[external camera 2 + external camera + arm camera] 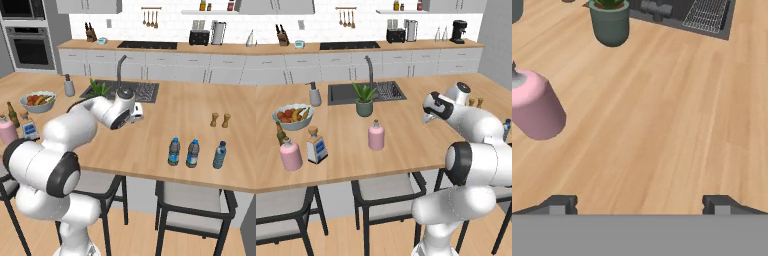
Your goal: Move the plastic bottles in the middle to the plastics group, and the glass bottles in the middle to the glass group.
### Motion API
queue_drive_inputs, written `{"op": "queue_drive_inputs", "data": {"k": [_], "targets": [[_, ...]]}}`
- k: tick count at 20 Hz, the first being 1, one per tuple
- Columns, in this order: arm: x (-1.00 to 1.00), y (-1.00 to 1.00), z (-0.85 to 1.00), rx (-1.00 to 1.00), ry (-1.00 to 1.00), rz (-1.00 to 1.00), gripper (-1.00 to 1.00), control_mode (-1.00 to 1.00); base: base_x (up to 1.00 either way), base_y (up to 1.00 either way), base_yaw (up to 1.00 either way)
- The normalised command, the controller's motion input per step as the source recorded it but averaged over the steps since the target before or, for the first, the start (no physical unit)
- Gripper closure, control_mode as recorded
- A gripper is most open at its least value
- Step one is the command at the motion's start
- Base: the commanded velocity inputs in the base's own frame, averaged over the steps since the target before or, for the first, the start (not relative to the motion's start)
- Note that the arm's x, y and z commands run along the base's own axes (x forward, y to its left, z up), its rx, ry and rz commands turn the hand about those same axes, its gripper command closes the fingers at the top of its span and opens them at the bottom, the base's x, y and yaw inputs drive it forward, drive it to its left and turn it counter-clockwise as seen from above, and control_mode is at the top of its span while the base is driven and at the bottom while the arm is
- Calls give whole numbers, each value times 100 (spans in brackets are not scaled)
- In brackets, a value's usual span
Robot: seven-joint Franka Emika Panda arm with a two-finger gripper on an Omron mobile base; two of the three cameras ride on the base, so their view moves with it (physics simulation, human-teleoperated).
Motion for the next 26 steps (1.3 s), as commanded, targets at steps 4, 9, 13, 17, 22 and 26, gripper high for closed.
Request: {"op": "queue_drive_inputs", "data": {"k": [4, 9, 13, 17, 22, 26], "targets": [[0, 100, 23, 0, 17, 0, -100, -100, 0, 0, 0], [-12, 71, 24, 0, 7, 5, -100, -100, 0, 0, 0], [-9, 34, 6, 1, 1, 12, -100, -100, 0, 0, 0], [2, 48, -9, 1, 3, 12, -100, -100, 0, 0, 0], [13, 93, -7, -5, 5, 0, -100, -100, 0, 0, 0], [14, 60, 0, -3, 10, -2, -100, -100, 0, 0, 0]]}}
